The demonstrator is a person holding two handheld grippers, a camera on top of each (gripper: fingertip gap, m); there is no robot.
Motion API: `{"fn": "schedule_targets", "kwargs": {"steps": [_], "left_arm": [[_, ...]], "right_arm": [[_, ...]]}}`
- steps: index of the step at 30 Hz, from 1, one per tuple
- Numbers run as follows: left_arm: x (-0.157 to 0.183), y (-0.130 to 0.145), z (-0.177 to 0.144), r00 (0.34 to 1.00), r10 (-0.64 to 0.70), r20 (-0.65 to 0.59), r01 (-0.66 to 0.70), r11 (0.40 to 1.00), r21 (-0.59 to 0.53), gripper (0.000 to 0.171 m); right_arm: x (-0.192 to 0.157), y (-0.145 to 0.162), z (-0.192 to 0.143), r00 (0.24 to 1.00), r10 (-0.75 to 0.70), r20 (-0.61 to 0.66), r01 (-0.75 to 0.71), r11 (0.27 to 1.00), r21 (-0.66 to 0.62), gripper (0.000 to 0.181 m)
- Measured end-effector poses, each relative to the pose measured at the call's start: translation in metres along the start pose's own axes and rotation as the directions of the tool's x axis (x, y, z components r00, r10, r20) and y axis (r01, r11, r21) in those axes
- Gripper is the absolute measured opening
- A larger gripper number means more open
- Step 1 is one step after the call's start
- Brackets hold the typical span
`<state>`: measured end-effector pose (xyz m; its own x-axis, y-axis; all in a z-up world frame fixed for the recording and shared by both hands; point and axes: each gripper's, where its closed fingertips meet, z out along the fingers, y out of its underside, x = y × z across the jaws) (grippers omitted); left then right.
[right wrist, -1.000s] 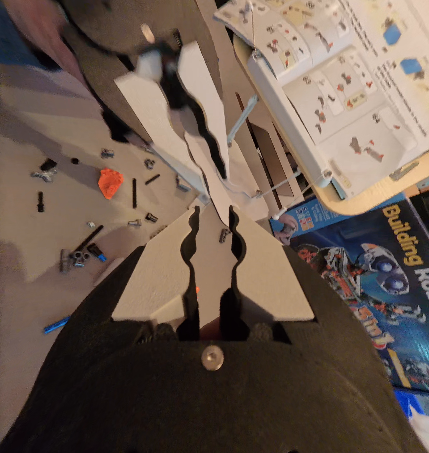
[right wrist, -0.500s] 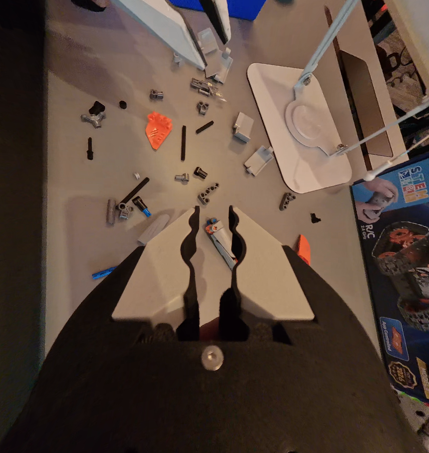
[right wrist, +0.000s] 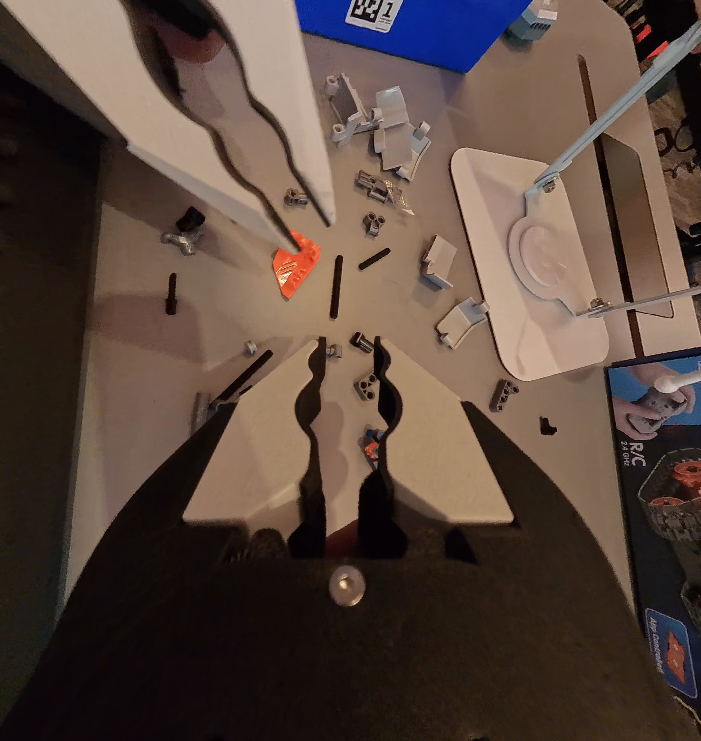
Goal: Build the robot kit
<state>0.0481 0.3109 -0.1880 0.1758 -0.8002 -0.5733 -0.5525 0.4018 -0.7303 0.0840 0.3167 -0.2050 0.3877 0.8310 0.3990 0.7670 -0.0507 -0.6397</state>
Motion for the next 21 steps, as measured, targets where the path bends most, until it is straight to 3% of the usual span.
{"fn": "schedule_targets", "kwargs": {"steps": [8,14,17,19,21], "left_arm": [[0.02,-0.03,-0.021,0.999,0.043,0.012,-0.045,0.985,0.164,0.012],[0.008,-0.048,-0.06,0.998,-0.029,0.064,0.011,0.963,0.269,0.013],[-0.014,-0.057,-0.105,0.993,-0.092,0.073,0.063,0.944,0.325,0.028],[-0.047,-0.058,-0.143,0.98,-0.164,0.114,0.114,0.928,0.355,0.029],[-0.085,-0.043,-0.175,0.96,-0.195,0.202,0.13,0.946,0.297,0.026]], "right_arm": [[0.012,-0.001,-0.01,0.998,0.043,-0.041,-0.041,0.997,0.058,0.018],[0.014,0.005,-0.009,0.998,0.053,-0.037,-0.051,0.996,0.071,0.017],[0.01,0.004,-0.007,0.998,0.053,-0.02,-0.051,0.995,0.085,0.017],[0.008,0.005,-0.005,0.999,0.041,-0.02,-0.039,0.996,0.077,0.017],[0.007,0.003,-0.005,0.999,0.035,-0.021,-0.033,0.996,0.087,0.017]]}}
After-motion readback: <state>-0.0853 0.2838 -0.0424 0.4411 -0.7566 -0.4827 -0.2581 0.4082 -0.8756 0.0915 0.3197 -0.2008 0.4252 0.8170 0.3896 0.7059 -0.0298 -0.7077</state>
